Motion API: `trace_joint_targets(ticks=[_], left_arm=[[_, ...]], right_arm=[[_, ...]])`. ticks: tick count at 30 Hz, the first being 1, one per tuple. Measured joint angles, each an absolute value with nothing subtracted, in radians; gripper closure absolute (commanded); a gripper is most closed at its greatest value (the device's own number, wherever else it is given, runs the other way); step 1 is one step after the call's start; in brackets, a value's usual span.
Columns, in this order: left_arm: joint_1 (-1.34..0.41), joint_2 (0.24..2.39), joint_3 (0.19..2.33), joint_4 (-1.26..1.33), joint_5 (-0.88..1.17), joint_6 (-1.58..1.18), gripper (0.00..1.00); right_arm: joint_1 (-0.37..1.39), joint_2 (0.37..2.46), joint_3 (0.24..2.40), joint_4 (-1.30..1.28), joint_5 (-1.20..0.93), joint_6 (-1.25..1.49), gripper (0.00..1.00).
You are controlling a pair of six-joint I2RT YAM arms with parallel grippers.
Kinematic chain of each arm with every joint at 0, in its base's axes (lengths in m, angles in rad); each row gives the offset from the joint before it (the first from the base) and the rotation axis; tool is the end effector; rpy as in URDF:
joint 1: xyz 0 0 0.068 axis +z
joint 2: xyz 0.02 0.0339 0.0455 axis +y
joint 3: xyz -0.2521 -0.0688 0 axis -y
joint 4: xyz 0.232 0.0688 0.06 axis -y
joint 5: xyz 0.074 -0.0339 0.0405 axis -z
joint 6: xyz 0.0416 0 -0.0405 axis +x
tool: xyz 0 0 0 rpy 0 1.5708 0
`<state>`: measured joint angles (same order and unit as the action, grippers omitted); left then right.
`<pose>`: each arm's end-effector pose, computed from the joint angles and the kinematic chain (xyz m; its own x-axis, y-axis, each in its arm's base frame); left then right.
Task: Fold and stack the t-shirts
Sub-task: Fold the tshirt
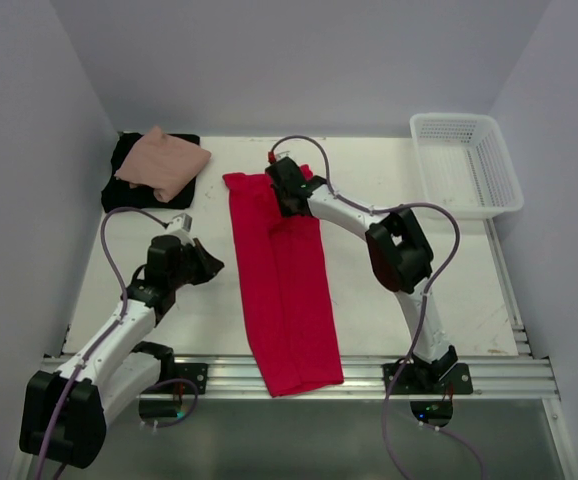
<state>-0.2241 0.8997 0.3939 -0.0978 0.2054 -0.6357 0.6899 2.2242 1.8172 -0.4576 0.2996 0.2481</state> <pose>0.1831 -0.0504 0.1859 -0.6717 -0.4431 -0.5937 -0.0218 0.8129 -0.5820 0.3810 0.2985 0.1904 -0.6819 -0.2585 -0.6842 -0.3022 0.9515 -0.0583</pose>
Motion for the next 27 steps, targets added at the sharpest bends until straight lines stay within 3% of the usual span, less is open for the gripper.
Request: trace_joint_targets(ticks=[21,27], left_arm=[[-0.224,0.939,0.386,-0.068,0.209,-0.643,1.00],[-0.224,1.042,0.414,-0.004,0.205,-0.642,1.00]], right_arm=[[0.742,2.151,1.626,-0.506,0.477,0.476,1.00],[0.757,2.125,1.578,-0.487,0.475,0.487,1.00]])
